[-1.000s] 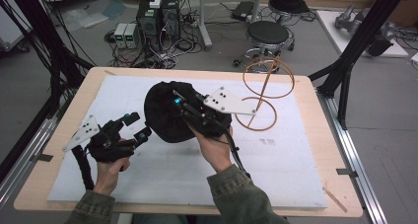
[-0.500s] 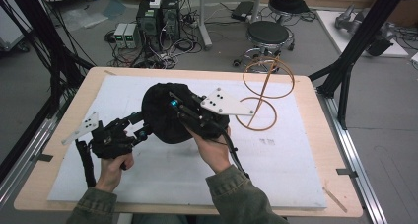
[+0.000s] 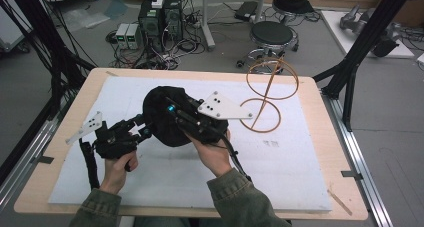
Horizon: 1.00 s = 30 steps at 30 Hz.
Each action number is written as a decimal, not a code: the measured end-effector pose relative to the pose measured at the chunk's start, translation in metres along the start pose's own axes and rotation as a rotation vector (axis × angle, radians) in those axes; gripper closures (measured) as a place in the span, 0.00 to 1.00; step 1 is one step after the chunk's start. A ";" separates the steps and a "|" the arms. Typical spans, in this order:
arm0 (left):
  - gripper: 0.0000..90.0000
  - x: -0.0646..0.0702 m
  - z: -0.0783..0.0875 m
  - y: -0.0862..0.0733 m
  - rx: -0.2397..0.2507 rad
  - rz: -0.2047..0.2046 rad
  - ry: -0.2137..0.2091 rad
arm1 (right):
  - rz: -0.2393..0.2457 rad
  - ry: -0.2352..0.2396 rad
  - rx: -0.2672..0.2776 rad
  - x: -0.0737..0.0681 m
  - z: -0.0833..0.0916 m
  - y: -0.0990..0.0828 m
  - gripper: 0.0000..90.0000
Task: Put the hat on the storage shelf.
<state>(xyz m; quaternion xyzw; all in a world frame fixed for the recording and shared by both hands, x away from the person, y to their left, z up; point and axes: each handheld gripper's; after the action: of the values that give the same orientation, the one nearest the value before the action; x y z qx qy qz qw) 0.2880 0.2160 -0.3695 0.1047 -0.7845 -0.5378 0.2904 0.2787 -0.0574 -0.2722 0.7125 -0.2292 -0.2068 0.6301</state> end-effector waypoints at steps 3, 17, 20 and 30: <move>0.56 -0.001 0.001 0.000 -0.002 -0.002 0.002 | 0.018 0.001 -0.006 -0.001 0.000 0.000 0.86; 0.95 0.009 0.002 0.006 -0.002 -0.023 -0.009 | 0.016 -0.025 -0.013 0.006 0.004 0.000 0.84; 0.95 0.010 0.000 0.006 -0.002 -0.030 -0.011 | 0.017 -0.033 -0.012 0.008 0.006 0.001 0.83; 0.96 0.018 -0.009 0.010 -0.004 -0.072 -0.010 | 0.012 -0.054 -0.004 0.014 0.014 0.004 0.81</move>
<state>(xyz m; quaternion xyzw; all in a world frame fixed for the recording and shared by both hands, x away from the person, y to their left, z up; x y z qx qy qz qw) 0.2801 0.2044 -0.3523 0.1296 -0.7807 -0.5498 0.2673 0.2816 -0.0776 -0.2700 0.7041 -0.2502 -0.2225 0.6262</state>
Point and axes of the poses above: each handheld gripper's, and its own axes: z roughly backward along the jaws, y roughly out of its top, x roughly to its right, and after that the axes turned 5 degrees about x, right-handed
